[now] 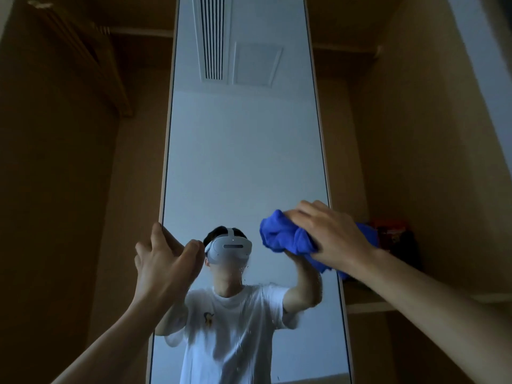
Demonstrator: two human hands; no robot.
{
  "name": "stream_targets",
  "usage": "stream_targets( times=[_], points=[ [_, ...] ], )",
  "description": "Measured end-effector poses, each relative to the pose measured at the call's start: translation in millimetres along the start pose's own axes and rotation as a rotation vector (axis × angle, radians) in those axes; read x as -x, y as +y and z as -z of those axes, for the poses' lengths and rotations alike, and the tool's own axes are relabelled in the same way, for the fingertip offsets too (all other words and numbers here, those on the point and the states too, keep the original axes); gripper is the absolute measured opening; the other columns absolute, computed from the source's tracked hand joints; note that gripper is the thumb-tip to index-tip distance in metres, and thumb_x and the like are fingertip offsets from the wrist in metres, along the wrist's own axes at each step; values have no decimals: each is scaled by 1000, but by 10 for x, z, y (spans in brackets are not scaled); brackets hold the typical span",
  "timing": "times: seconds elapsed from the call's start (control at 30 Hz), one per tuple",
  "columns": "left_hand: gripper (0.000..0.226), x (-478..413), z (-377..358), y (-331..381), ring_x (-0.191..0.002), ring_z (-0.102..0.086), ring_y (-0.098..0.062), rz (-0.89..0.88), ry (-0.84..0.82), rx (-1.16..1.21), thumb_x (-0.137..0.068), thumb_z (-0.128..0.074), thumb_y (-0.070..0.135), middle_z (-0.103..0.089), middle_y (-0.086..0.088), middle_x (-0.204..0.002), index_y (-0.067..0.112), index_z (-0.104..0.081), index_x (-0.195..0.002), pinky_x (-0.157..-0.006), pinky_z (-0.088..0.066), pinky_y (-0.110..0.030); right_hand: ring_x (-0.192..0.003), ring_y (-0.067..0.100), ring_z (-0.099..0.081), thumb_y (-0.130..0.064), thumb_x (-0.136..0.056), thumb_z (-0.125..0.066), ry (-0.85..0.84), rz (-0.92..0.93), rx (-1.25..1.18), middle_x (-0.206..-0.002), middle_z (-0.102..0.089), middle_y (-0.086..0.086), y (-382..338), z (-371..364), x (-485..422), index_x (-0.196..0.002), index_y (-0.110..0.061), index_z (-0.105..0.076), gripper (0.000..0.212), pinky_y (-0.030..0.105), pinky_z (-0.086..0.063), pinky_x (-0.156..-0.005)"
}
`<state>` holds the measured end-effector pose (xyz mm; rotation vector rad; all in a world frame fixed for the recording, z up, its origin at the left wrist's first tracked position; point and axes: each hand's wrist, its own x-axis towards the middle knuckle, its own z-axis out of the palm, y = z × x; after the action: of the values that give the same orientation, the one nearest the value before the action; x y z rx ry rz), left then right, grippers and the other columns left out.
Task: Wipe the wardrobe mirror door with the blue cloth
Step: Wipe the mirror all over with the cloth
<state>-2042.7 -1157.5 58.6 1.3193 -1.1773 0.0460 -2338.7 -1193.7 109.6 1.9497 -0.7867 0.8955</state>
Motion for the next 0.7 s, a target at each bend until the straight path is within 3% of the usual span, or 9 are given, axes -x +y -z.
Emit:
stream_targets(
  times=[0.3,0.43,0.57,0.7],
  points=[
    [109,26,92,68,-142,-29,-42,17,-56,-11,-67,-49,67,-25,-14,-153,26,-10,-161,-110,-40,-63,-101,15,-53,-26,-91,-60,-1,-85,38,-112,-51,-8,-81,-50,178,-135,-26,-48,45,37,-55,-64],
    [106,15,135,45,-137,-36,-44,4,-87,-32,-69,-51,67,-30,-16,-148,24,-16,-159,-106,-44,-64,-97,23,-58,-14,-85,-58,108,-332,-39,-109,-53,-1,93,161,-147,-126,-22,-51,42,41,-52,-69],
    [100,-40,151,-8,-134,-40,-44,-12,-95,-34,-79,-60,63,-31,-15,-147,26,-15,-160,-103,-46,-65,-76,24,-58,-14,-84,-56,261,-558,-84,-93,-52,-2,170,207,-325,-99,-17,-49,17,29,-37,-56],
    [101,-150,174,2,-131,-43,-40,-21,-84,-13,-76,-62,65,-33,-11,-145,25,-19,-158,-103,-47,-64,-86,36,-63,-21,-90,-58,306,-747,-15,-105,-58,11,170,73,-197,-111,-7,-52,26,34,-40,-62]
  ],
)
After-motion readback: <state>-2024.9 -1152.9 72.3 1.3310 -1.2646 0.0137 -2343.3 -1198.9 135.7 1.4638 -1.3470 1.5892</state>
